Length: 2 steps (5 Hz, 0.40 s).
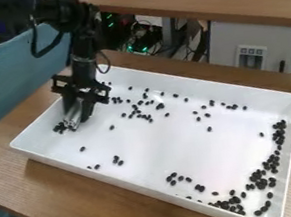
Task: Sweep into pile
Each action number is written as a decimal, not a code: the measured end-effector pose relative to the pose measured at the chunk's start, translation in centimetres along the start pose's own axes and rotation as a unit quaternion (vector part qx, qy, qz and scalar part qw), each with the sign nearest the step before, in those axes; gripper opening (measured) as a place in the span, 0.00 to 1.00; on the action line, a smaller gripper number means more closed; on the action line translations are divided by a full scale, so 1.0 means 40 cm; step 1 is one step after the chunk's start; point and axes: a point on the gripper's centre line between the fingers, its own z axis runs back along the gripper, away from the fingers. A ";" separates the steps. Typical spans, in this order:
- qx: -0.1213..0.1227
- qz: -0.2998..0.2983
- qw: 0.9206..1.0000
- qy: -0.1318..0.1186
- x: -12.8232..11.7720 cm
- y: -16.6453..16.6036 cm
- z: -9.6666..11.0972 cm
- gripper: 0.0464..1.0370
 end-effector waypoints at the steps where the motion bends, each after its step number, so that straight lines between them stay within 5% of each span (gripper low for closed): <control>1: 0.007 -0.052 0.999 -0.014 0.020 -0.060 0.013 0.36; 2: 0.000 -0.097 0.995 -0.026 0.023 -0.145 0.036 0.35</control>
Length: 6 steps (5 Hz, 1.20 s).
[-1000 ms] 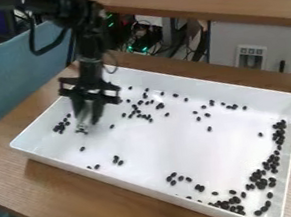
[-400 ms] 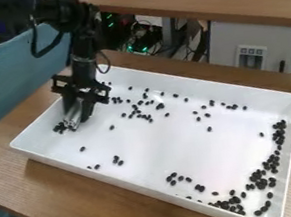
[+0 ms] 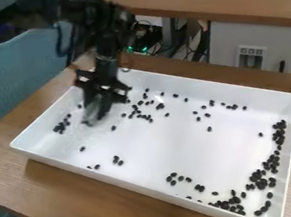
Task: Sweep into pile
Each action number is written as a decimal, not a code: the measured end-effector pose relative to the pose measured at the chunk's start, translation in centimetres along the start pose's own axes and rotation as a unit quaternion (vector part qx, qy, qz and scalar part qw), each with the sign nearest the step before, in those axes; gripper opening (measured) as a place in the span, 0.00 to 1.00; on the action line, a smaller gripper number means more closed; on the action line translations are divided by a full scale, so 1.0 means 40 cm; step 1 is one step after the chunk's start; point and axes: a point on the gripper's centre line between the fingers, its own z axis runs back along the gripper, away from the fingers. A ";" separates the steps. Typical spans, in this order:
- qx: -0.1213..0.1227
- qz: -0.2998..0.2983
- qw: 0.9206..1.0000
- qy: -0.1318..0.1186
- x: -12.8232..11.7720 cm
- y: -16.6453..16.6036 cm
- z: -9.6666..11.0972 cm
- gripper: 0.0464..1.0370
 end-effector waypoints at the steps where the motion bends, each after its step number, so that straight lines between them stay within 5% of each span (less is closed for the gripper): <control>1: -0.003 -0.047 0.999 -0.010 -0.002 -0.085 0.012 0.35; 4: -0.011 -0.167 0.986 -0.026 -0.064 -0.336 0.059 0.35; 6: -0.010 -0.266 0.963 -0.040 -0.154 -0.534 0.101 0.35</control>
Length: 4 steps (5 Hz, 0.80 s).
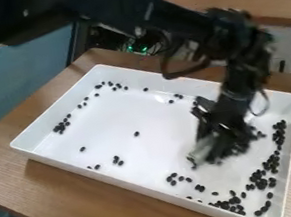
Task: Sweep into pile
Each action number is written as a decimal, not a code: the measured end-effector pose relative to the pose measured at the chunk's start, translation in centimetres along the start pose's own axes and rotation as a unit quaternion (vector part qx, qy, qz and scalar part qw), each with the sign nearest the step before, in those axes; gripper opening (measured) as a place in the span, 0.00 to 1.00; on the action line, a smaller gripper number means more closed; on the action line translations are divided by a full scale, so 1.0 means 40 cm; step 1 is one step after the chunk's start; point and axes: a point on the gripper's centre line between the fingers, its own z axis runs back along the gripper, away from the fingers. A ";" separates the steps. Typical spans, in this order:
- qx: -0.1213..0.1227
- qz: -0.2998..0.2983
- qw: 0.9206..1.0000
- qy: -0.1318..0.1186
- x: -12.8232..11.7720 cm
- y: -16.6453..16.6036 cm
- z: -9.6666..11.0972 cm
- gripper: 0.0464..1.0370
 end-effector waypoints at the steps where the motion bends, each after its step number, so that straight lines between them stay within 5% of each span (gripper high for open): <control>1: 0.003 -0.026 1.000 -0.001 -0.002 -0.066 0.010 0.35; 3: -0.002 0.022 1.000 -0.001 -0.048 -0.035 0.017 0.35; 4: -0.002 0.106 0.994 -0.020 -0.070 0.091 0.055 0.35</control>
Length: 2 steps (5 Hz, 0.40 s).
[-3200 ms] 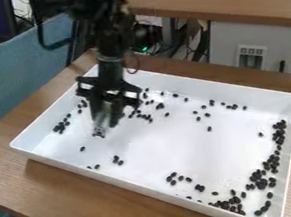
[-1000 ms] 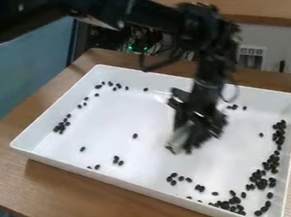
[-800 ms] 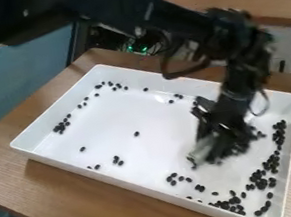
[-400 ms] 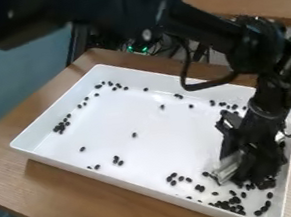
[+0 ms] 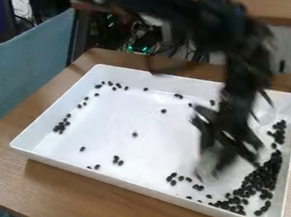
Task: Sweep into pile
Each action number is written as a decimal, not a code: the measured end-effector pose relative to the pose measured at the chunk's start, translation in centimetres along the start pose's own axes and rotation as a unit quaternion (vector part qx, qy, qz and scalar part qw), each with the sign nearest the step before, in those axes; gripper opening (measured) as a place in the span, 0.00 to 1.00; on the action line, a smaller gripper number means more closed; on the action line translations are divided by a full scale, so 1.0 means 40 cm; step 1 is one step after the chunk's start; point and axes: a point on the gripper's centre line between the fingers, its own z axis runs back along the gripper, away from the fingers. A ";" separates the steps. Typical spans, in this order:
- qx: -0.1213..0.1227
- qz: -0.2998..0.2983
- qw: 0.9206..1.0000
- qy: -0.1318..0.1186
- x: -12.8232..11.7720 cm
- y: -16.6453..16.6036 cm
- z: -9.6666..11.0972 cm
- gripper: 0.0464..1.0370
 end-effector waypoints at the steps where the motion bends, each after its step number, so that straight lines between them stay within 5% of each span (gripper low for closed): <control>1: 0.007 0.107 0.994 0.003 -0.022 0.154 0.019 0.35; 2: 0.025 0.188 0.982 0.007 -0.032 0.258 0.027 0.35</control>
